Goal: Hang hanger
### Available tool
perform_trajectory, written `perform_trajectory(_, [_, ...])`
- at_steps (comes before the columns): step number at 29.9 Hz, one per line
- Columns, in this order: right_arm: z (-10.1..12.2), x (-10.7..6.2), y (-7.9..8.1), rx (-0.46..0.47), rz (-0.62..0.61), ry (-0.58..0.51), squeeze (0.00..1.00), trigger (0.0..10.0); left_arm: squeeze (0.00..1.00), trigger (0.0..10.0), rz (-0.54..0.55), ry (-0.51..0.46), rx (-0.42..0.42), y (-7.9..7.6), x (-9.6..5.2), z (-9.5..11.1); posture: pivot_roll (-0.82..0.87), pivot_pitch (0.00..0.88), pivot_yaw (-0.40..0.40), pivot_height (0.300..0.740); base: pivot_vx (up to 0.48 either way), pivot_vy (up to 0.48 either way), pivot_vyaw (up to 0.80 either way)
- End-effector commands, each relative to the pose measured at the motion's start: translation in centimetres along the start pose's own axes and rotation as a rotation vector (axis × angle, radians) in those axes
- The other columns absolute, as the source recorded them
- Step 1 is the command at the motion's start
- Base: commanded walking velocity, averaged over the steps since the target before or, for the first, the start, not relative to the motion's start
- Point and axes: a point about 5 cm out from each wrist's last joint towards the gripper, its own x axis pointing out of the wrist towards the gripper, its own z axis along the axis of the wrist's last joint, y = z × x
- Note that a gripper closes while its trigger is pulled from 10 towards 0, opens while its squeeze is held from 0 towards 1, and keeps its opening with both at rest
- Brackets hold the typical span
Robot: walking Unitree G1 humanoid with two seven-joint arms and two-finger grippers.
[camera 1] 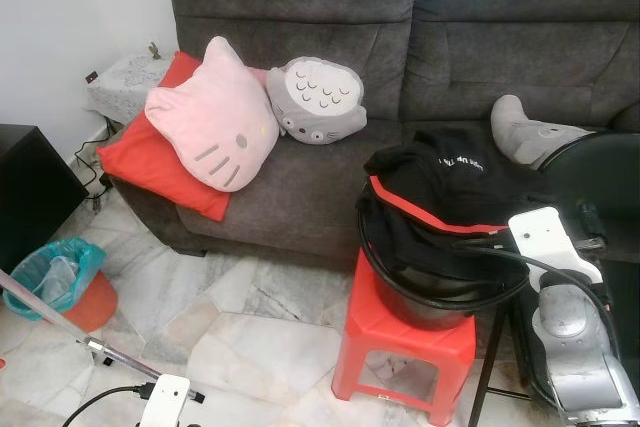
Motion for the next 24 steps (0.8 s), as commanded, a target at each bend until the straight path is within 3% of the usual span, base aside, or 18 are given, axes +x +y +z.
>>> perform_trajectory(1, [0.81,0.04,0.08,0.018,0.004,-0.036,0.00,0.0,0.00,10.0,0.011,0.006,0.022,0.27,-0.06,-0.17,-0.08,0.000,0.091,0.740,0.000,0.000,0.00])
perform_trajectory(24, [0.82,-0.20,0.88,0.041,0.042,-0.039,0.00,0.0,0.00,10.0,0.011,0.008,0.027,0.30,-0.07,-0.19,-0.07,0.000,0.091,0.740,0.000,0.000,0.00])
